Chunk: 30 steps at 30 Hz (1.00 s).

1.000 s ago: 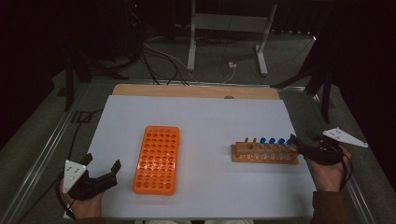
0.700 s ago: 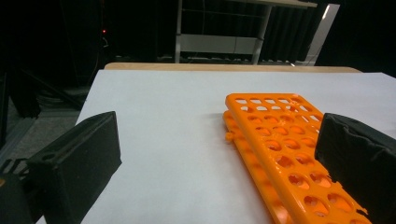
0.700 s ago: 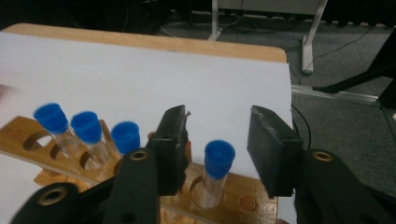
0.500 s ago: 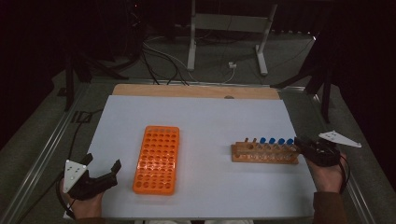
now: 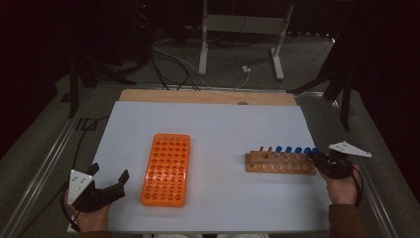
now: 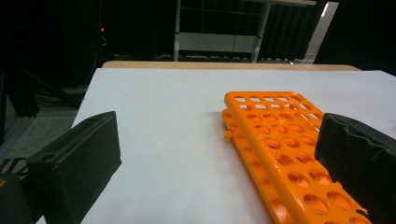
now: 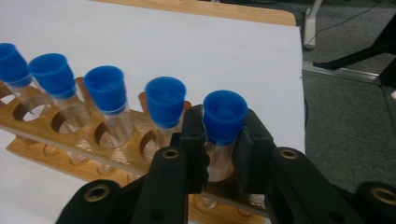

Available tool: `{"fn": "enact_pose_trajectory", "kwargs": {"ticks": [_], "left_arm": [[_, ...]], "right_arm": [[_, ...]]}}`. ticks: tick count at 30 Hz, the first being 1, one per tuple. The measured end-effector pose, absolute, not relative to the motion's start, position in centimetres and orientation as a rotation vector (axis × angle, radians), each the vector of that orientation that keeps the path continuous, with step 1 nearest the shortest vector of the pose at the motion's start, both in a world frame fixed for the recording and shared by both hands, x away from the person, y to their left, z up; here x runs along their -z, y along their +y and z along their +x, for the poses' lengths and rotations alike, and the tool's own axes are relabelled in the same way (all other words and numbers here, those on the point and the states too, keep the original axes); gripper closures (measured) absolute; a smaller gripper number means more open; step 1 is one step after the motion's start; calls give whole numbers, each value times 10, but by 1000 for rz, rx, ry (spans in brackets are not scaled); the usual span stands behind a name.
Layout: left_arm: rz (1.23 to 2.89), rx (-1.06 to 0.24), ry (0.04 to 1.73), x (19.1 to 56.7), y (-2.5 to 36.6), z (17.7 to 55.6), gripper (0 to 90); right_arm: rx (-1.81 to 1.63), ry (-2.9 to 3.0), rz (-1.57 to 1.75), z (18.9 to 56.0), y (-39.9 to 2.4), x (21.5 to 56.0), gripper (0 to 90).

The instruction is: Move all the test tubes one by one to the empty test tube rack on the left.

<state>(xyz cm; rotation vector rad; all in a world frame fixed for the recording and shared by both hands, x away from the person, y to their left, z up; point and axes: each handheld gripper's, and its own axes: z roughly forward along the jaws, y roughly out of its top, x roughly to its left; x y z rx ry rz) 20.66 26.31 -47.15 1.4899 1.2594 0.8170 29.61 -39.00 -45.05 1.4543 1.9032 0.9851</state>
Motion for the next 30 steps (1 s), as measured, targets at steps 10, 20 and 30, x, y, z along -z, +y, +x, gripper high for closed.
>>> {"fn": "enact_pose_trajectory", "kwargs": {"ticks": [10, 20, 30], "left_arm": [[1496, -816, 1260, 472, 263, 207, 14], [1517, -821, 1255, 472, 261, 207, 14], [1540, -823, 1225, 462, 254, 206, 14]], "right_arm": [[-1000, 1879, 1441, 293, -392, 438, 763], [-1042, 1852, 1393, 285, -391, 414, 764], [-1042, 1834, 1337, 277, -385, 395, 764]]}}
